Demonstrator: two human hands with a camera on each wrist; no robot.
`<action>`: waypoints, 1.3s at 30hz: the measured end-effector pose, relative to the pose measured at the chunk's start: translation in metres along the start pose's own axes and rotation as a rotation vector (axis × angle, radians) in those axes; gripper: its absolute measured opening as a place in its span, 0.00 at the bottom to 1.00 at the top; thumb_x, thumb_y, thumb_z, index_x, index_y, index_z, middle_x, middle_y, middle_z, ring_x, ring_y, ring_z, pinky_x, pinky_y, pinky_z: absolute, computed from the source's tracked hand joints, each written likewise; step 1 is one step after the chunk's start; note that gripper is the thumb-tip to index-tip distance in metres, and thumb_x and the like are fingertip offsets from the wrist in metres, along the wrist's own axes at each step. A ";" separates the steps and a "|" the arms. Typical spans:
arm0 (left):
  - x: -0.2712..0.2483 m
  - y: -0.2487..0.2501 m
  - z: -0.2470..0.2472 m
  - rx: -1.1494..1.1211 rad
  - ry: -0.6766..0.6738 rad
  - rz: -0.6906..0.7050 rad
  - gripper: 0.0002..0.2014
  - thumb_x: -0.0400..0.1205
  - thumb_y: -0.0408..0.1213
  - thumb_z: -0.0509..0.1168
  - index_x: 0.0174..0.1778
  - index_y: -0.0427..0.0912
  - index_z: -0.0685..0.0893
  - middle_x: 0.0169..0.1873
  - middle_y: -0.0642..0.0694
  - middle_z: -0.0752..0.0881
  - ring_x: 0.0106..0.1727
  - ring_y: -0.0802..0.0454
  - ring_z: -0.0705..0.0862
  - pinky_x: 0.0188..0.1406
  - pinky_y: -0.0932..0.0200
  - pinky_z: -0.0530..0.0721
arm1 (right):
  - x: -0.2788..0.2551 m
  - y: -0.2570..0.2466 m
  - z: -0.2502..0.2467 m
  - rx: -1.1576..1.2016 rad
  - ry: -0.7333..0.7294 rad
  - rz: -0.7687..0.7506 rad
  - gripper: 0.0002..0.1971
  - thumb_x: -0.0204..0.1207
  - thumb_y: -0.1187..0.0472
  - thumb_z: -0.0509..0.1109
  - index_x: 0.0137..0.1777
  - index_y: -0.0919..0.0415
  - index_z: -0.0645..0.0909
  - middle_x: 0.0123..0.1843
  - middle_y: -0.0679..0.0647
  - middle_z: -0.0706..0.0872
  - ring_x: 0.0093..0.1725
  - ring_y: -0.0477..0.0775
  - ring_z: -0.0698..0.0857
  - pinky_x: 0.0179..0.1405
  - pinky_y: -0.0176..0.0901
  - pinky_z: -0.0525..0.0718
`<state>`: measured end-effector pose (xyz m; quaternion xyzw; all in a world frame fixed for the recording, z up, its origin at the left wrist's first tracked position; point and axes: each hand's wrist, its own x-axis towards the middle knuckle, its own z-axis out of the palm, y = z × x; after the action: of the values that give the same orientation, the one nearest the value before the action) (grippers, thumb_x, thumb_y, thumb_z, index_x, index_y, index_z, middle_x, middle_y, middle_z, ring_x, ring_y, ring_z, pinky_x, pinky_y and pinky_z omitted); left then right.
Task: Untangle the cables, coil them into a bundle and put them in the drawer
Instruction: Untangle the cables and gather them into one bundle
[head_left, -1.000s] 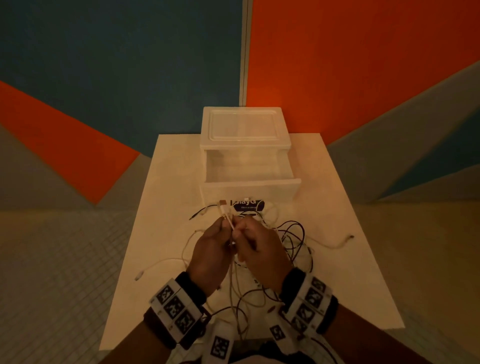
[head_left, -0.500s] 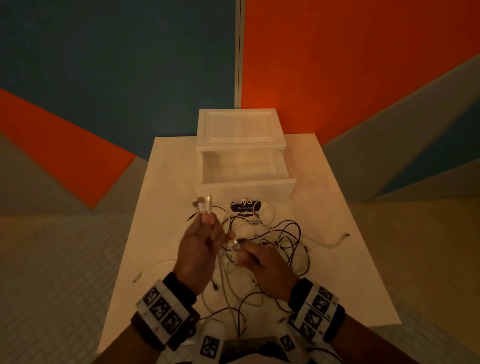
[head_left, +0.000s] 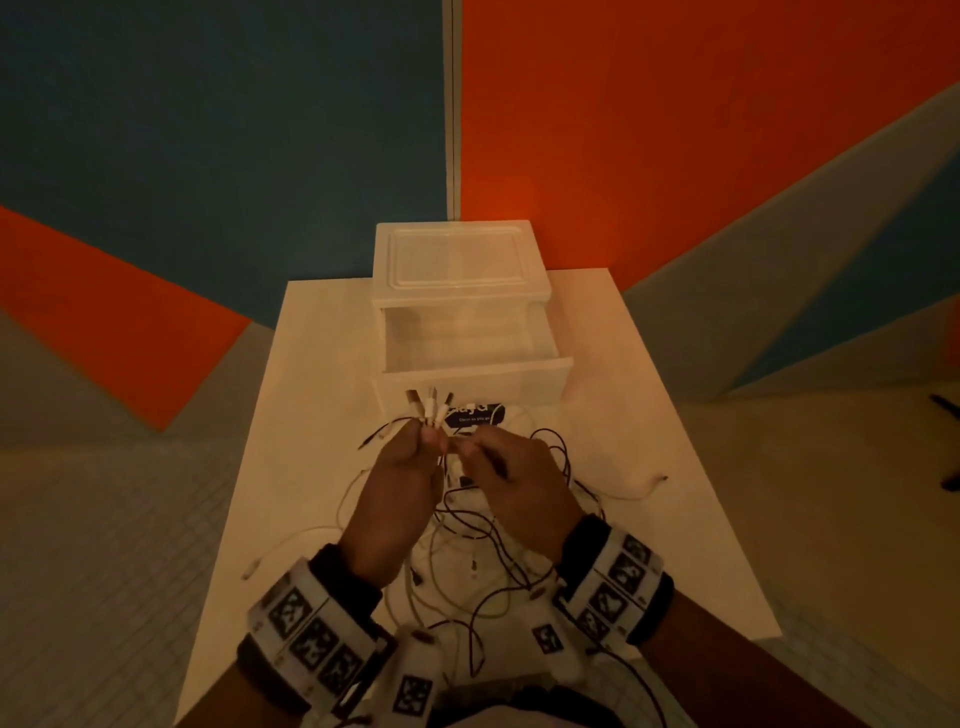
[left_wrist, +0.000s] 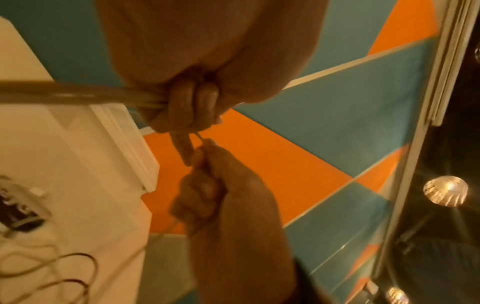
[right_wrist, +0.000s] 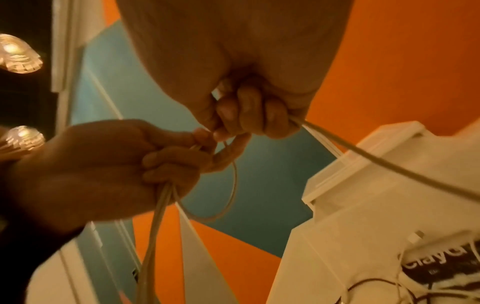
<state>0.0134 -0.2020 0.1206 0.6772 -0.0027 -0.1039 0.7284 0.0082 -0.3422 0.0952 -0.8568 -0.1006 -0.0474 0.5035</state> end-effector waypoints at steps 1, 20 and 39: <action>0.001 0.002 0.000 -0.050 0.018 -0.024 0.12 0.90 0.32 0.50 0.43 0.35 0.73 0.23 0.57 0.77 0.18 0.64 0.66 0.19 0.71 0.64 | -0.005 -0.001 0.002 0.012 -0.040 -0.013 0.10 0.86 0.58 0.61 0.42 0.52 0.79 0.31 0.52 0.80 0.29 0.48 0.75 0.29 0.38 0.72; 0.018 0.011 -0.006 -0.044 -0.144 -0.046 0.13 0.89 0.39 0.51 0.40 0.41 0.72 0.27 0.50 0.72 0.23 0.59 0.60 0.19 0.69 0.60 | 0.010 0.070 -0.020 0.003 0.160 0.190 0.14 0.85 0.54 0.57 0.41 0.59 0.76 0.33 0.46 0.80 0.32 0.41 0.77 0.36 0.42 0.78; 0.008 0.007 -0.036 0.034 -0.200 -0.035 0.14 0.90 0.37 0.50 0.40 0.37 0.72 0.24 0.43 0.70 0.22 0.55 0.61 0.20 0.63 0.60 | -0.172 0.145 -0.094 -0.242 -0.845 0.650 0.08 0.73 0.39 0.67 0.37 0.38 0.82 0.34 0.33 0.82 0.42 0.31 0.81 0.72 0.44 0.68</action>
<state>0.0277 -0.1672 0.1236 0.6756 -0.0652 -0.1833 0.7111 -0.1258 -0.5144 -0.0144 -0.8399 -0.0179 0.4479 0.3059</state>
